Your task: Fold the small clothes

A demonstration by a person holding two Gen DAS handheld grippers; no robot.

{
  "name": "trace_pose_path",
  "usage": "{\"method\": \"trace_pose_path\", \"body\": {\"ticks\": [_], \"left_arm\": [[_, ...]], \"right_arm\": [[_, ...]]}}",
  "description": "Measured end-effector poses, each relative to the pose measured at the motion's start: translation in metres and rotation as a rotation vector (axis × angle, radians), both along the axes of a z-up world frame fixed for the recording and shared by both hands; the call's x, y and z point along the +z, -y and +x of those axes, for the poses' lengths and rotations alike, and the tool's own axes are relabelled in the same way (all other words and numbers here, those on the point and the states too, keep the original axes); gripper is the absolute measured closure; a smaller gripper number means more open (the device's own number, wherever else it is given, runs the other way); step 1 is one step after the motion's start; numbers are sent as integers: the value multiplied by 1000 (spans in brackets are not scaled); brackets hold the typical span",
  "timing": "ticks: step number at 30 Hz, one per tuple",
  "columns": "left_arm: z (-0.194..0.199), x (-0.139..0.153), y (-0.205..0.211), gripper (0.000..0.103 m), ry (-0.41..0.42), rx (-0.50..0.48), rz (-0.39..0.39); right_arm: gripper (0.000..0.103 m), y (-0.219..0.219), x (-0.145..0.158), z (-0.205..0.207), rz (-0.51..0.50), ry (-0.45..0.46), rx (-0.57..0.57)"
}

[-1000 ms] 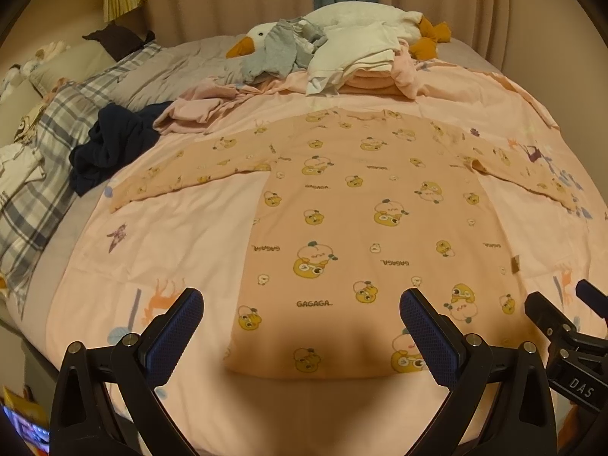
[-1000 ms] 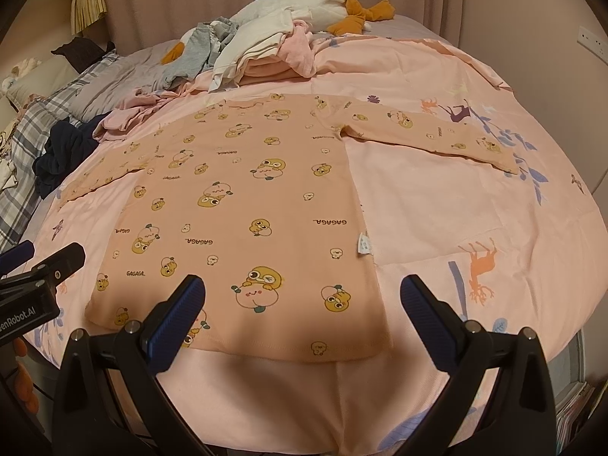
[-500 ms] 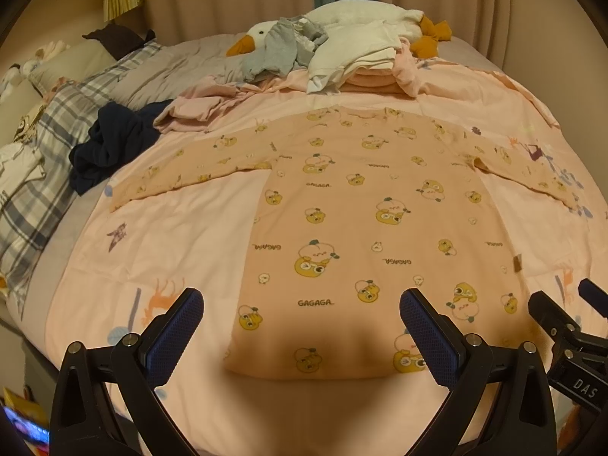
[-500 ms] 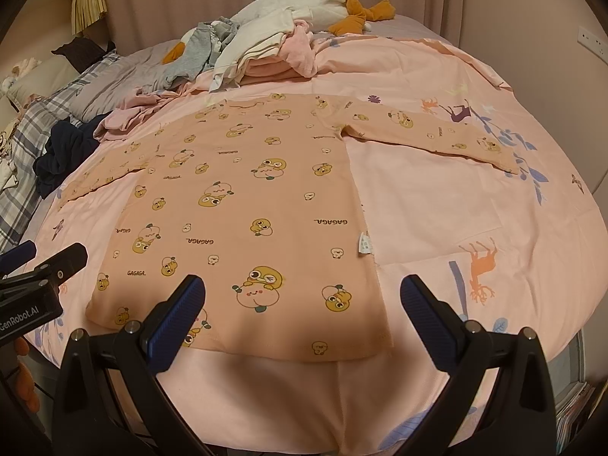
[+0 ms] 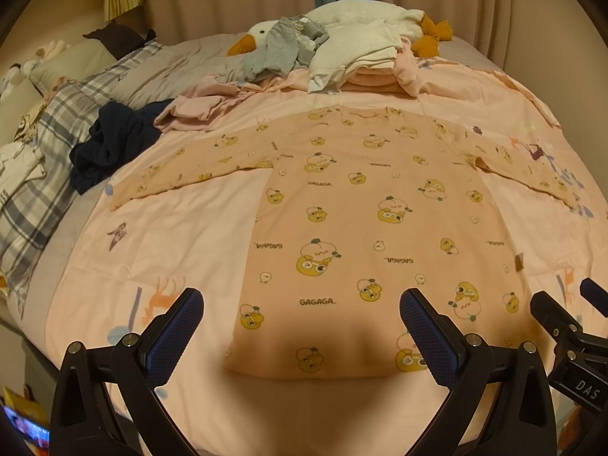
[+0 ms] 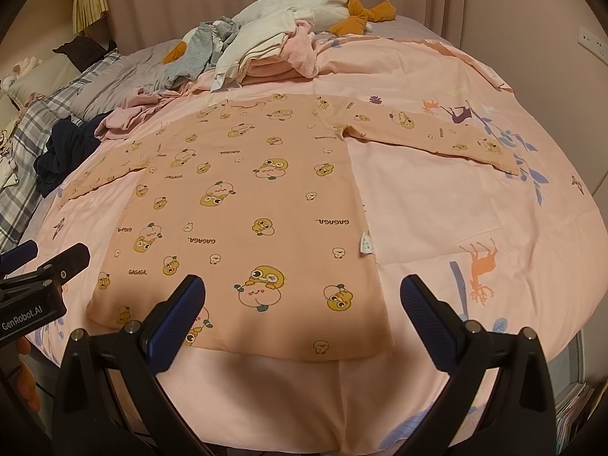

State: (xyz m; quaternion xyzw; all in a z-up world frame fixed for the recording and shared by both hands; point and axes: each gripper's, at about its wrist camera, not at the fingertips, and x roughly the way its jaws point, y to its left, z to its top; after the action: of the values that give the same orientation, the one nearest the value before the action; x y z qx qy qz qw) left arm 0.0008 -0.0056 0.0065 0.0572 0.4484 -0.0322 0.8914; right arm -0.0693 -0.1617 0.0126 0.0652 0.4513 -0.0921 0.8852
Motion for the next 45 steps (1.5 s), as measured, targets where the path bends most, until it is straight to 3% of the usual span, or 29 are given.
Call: {"method": "trace_pose_path", "body": {"ticks": [29,32,35,37,40,45], "left_arm": [[1,-2,1,1,-2,-2,-5],[4,-11,-3,1,-12,0,-44],[11,-22,-8,1,-27,-2,-98],[14,-28,-10,1,-37,-25,-173],[20,-32,-10,1,-50,-52,-271],[31,-39,-5,1,-48,-82,-346]], "right_arm": [[0,2,1,-1,13,11,3],[0,12,0,-1,109,48,21],[0,34,-9,0,282,89,13],[0,56,-18,-1,412,119,-11],[0,83,-31,-6,527,159,-78],[0,121,-39,-11,572,220,-220]]}}
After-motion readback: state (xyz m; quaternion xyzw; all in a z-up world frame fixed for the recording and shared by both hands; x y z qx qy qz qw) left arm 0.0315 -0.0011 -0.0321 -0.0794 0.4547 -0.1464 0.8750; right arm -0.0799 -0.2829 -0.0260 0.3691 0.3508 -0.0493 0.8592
